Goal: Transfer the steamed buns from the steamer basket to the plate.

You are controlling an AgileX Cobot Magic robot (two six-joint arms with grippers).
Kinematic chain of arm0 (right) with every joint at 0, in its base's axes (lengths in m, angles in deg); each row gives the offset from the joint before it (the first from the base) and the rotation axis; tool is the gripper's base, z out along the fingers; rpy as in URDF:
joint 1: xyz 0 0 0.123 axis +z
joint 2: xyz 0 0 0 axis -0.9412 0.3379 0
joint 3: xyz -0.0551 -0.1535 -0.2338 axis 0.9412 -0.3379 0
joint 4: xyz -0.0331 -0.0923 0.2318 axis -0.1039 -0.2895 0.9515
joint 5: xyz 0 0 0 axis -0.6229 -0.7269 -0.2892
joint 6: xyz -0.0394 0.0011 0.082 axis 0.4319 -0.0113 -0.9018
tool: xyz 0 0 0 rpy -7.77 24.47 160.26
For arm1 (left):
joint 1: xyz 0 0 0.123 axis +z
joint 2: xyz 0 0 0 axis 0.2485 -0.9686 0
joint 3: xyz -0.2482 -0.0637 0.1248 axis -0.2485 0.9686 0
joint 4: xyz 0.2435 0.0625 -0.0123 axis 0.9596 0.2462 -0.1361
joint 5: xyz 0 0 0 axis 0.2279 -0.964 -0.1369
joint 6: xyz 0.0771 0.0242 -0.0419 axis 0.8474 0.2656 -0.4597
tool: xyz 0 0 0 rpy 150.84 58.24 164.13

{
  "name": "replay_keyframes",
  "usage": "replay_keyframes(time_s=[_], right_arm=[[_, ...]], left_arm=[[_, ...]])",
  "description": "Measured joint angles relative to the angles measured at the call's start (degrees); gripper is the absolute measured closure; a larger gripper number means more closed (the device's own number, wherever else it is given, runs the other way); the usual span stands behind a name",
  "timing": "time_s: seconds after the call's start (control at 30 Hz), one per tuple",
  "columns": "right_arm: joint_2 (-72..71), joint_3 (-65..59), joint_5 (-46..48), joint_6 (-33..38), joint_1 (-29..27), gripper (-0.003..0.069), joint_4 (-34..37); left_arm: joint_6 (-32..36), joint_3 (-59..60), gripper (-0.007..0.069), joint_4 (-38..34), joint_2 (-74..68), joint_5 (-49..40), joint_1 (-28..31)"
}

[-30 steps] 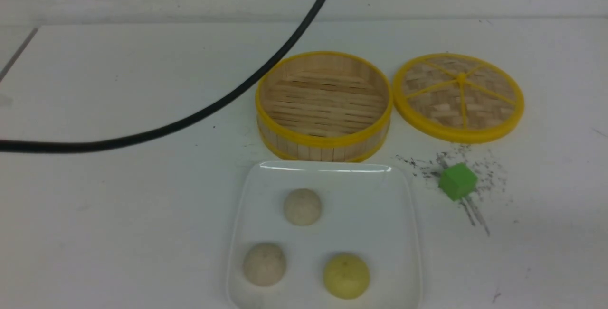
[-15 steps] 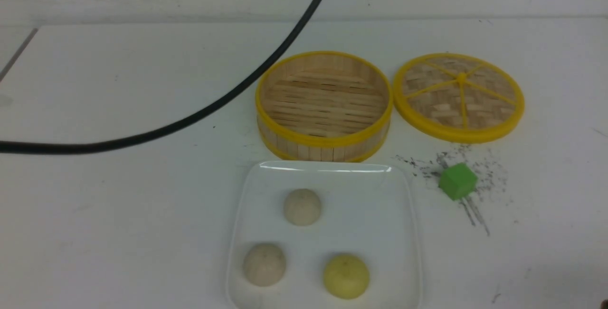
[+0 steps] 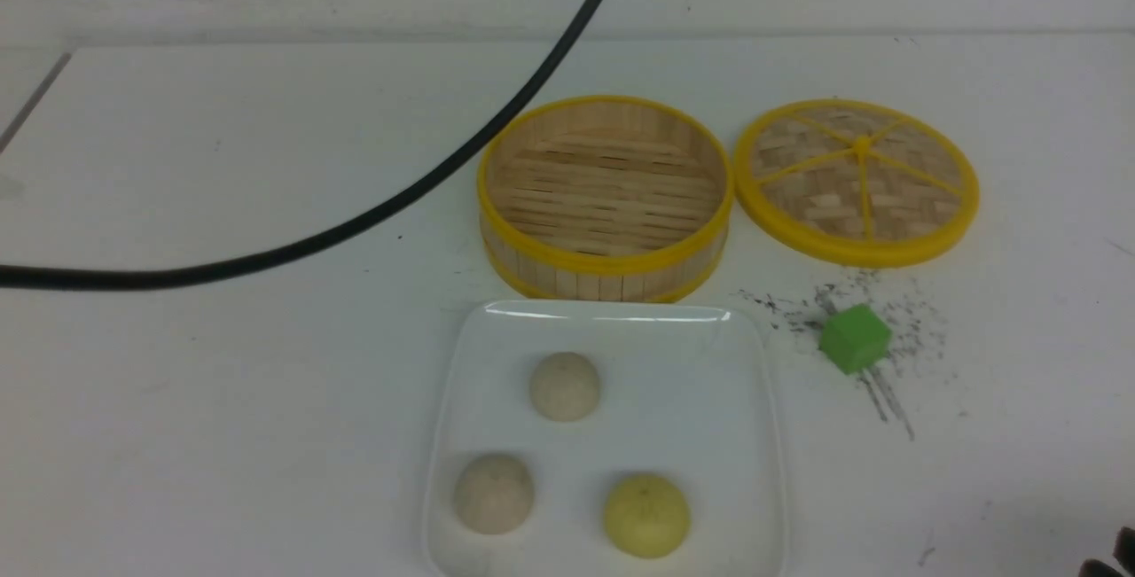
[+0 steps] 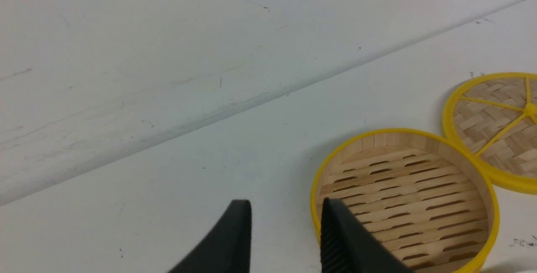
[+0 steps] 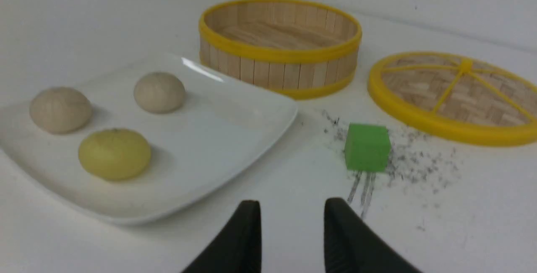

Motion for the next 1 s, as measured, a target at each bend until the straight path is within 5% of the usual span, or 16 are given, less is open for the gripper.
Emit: replay_keyframes(time_s=[0.7, 0.87, 1.0], right_arm=[[0.0, 0.55, 8.95, -8.56, -0.98, 0.042, -12.0], [0.0, 0.55, 8.97, -8.99, -9.09, 0.042, -12.4], [0.0, 0.55, 8.79, -11.07, -20.96, 0.042, -12.57]], left_arm=[[-0.06, 0.0, 0.0361, 0.16, 0.0, -2.47, 0.0], [-0.11, 0.0, 0.0361, 0.16, 0.0, -2.54, 0.0], [-0.11, 0.0, 0.0361, 0.16, -0.33, -2.59, 0.0]])
